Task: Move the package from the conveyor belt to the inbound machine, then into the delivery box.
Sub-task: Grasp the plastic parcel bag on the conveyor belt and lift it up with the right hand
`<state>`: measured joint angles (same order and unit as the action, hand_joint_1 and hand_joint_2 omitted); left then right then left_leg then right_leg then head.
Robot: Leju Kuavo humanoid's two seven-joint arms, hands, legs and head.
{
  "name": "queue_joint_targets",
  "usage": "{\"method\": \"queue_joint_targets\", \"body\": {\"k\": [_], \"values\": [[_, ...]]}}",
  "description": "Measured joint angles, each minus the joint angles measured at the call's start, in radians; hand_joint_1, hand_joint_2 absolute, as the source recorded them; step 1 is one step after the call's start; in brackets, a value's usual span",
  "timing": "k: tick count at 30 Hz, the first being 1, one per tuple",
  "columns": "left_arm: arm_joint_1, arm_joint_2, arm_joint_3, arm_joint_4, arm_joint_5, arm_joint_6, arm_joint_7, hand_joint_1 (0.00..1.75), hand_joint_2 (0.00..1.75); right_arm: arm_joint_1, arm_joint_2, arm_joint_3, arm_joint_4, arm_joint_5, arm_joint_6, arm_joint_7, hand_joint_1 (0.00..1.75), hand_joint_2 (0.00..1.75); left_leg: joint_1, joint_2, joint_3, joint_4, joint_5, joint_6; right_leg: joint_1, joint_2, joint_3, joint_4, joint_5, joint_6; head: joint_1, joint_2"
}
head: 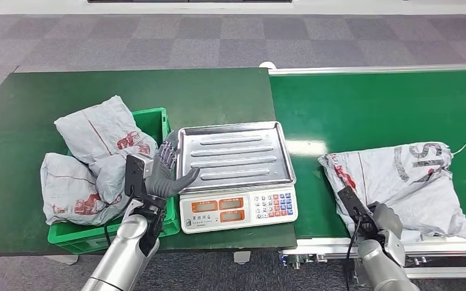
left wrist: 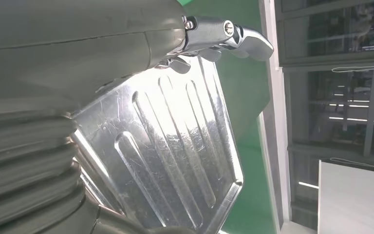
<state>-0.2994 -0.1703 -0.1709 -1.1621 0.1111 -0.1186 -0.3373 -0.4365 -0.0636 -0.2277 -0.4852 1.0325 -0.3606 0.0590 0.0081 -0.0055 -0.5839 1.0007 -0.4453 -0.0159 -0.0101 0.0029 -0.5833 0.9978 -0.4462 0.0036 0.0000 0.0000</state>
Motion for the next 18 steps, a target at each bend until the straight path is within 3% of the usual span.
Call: {"method": "queue_joint_targets", "body": {"k": [8,18], "values": [[0.002,-0.001,0.0,-0.007,-0.007,0.002,0.002,0.0,1.75,0.007,0.042,0.0,-0.035,-0.045,-0.081,-0.094,1.75,1.75,0.0,0.0,-0.003,0.0,0.0,0.0,0.0,0.0,-0.003,0.001,0.0,0.0,0.0,0.0],[0.005,-0.007,0.0,-0.008,-0.02,0.012,-0.001,0.0,1.75,0.023,0.075,0.001,-0.3,-0.155,-0.108,-0.171,1.75,1.75,0.0,-0.001,-0.005,0.0,0.001,0.0,-0.001,-0.001,-0.005,0.001,0.0,0.0,0.0,0.0]]}}
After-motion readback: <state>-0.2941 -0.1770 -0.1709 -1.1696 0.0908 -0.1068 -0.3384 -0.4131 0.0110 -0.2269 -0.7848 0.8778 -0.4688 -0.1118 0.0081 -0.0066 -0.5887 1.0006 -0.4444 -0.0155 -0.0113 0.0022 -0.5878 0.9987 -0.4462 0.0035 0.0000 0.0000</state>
